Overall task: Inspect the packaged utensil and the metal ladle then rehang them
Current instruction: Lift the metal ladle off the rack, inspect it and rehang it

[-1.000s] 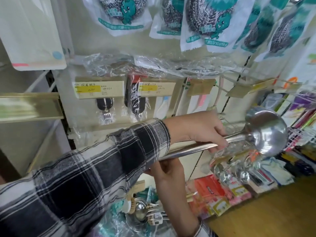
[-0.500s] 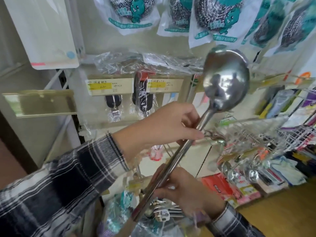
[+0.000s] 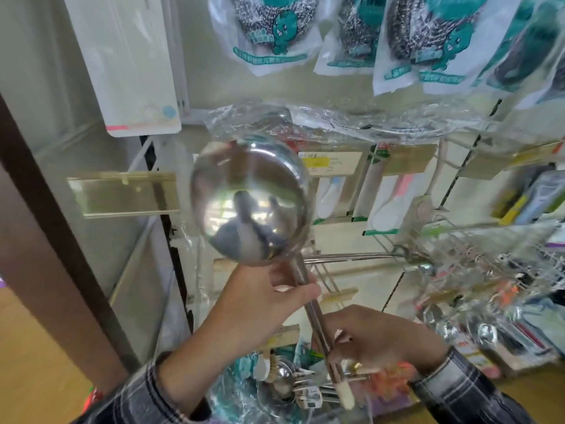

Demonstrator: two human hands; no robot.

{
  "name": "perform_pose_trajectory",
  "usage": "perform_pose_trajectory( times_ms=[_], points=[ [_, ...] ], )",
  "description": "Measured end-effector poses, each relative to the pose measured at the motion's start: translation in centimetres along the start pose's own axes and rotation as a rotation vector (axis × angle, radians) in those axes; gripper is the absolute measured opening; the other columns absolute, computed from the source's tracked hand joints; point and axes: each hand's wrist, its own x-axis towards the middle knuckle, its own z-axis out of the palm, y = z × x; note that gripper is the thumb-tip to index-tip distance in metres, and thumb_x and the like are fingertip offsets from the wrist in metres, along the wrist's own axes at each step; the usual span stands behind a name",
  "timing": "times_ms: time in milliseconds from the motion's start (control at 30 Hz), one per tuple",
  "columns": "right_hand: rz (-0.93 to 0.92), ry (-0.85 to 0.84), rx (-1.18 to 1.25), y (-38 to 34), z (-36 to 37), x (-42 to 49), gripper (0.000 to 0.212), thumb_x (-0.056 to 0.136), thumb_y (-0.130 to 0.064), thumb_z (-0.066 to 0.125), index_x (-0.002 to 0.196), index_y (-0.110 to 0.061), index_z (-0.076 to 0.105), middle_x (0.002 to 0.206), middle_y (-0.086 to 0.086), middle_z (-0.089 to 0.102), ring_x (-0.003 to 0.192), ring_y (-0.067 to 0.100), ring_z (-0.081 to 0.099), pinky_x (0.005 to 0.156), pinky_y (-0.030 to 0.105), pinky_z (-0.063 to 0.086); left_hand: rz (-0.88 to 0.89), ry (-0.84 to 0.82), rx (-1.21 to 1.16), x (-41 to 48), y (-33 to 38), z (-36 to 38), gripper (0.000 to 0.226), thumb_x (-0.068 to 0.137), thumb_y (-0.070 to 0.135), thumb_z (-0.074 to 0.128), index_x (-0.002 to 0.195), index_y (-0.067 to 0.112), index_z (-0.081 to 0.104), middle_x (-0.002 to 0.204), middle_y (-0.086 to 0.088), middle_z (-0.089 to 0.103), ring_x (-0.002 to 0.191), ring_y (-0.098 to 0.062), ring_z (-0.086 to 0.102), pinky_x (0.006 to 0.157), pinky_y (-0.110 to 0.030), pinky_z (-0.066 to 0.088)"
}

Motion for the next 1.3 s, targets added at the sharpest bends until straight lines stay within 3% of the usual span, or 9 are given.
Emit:
perform_pose_trajectory(
  times_ms=[267,333,433,533,633,733,833,1000,1300],
  points=[
    [-0.011,0.045,-0.15,0.4,-1.6,0.0,0.015,0.085,-0.035,0.057,0.079,-0.045,0.047,0.093,-0.008,0.056,0.092,0.012,0.05,0.086,0.041,0.045,-0.095,0.225,-0.261,-2.4,-2.1,-0.3,0.011,0.067,0.026,0.075,0.076,0.028,0.079,0.088,0.009,0.078,0.096,-0.009,0.07,0.102,-0.043,0.046],
    [-0.02,0.06,-0.151,0.4,-1.7,-0.1,0.008,0.088,-0.03,0.055,0.089,-0.037,0.054,0.096,-0.004,0.056,0.095,0.014,0.049,0.088,0.039,0.042,-0.12,0.258,-0.296,-2.7,-2.4,0.0,0.012,0.072,0.019,0.074,0.078,0.029,0.079,0.088,0.01,0.078,0.095,-0.006,0.07,0.102,-0.042,0.045],
    [-0.043,0.084,-0.157,0.7,-1.8,-0.7,0.013,0.092,-0.017,0.051,0.104,-0.016,0.056,0.102,0.005,0.058,0.098,0.018,0.048,0.089,0.037,0.041,-0.181,0.287,-0.208,-3.1,-2.6,0.7,0.014,0.064,0.043,0.072,0.078,0.045,0.075,0.089,0.023,0.075,0.1,-0.001,0.065,0.106,-0.039,0.041],
    [-0.069,0.15,-0.137,1.7,-2.0,-1.4,0.021,0.093,-0.013,0.046,0.112,-0.017,0.055,0.101,0.007,0.058,0.1,0.019,0.046,0.088,0.035,0.039,-0.278,0.26,-0.196,-3.3,-3.3,1.6,0.04,0.051,0.073,0.068,0.087,0.057,0.068,0.099,0.024,0.073,0.109,-0.006,0.061,0.11,-0.045,0.036],
    [-0.048,0.207,-0.117,2.7,-2.3,-1.7,0.039,0.094,-0.009,0.043,0.127,-0.029,0.048,0.098,-0.017,0.05,0.101,0.002,0.041,0.088,0.021,0.038,-0.338,0.259,-0.255,-3.2,-4.4,2.4,0.076,0.033,0.085,0.065,0.099,0.049,0.068,0.112,0.019,0.07,0.115,-0.014,0.06,0.11,-0.049,0.035],
    [-0.087,0.305,-0.184,3.1,-2.6,-1.6,0.038,0.093,-0.019,0.037,0.127,-0.031,0.047,0.1,-0.032,0.041,0.106,-0.005,0.034,0.086,0.009,0.032,-0.298,0.408,-0.468,-2.5,-5.0,3.0,0.049,0.052,0.056,0.082,0.091,0.026,0.074,0.099,0.009,0.076,0.102,-0.021,0.069,0.103,-0.049,0.043],
    [-0.138,0.418,-0.253,3.4,-2.5,-1.5,0.039,0.093,-0.029,0.031,0.129,-0.029,0.046,0.105,-0.034,0.039,0.105,-0.009,0.033,0.089,0.007,0.029,-0.24,0.484,-0.764,-1.5,-4.9,3.4,0.012,0.077,0.002,0.067,0.088,0.003,0.069,0.085,-0.004,0.078,0.093,-0.023,0.072,0.086,-0.037,0.058],
    [-0.154,0.572,-0.363,3.8,-2.7,-1.2,0.038,0.09,-0.009,0.044,0.126,-0.024,0.049,0.107,-0.004,0.06,0.099,0.014,0.048,0.087,0.026,0.042,-0.189,0.516,-0.896,-0.3,-5.0,3.8,0.012,0.082,0.0,0.061,0.094,-0.003,0.063,0.09,-0.009,0.078,0.094,-0.02,0.073,0.078,-0.028,0.06],
    [-0.106,0.638,-0.44,5.3,-4.6,0.9,0.061,0.076,0.016,0.058,0.121,-0.024,0.053,0.097,0.0,0.064,0.086,0.021,0.052,0.071,0.03,0.047,-0.241,0.595,-0.936,3.2,-5.4,4.2,0.017,0.086,0.009,0.065,0.096,0.0,0.054,0.107,-0.014,0.07,0.1,-0.026,0.07,0.084,-0.028,0.058]
  ],
)
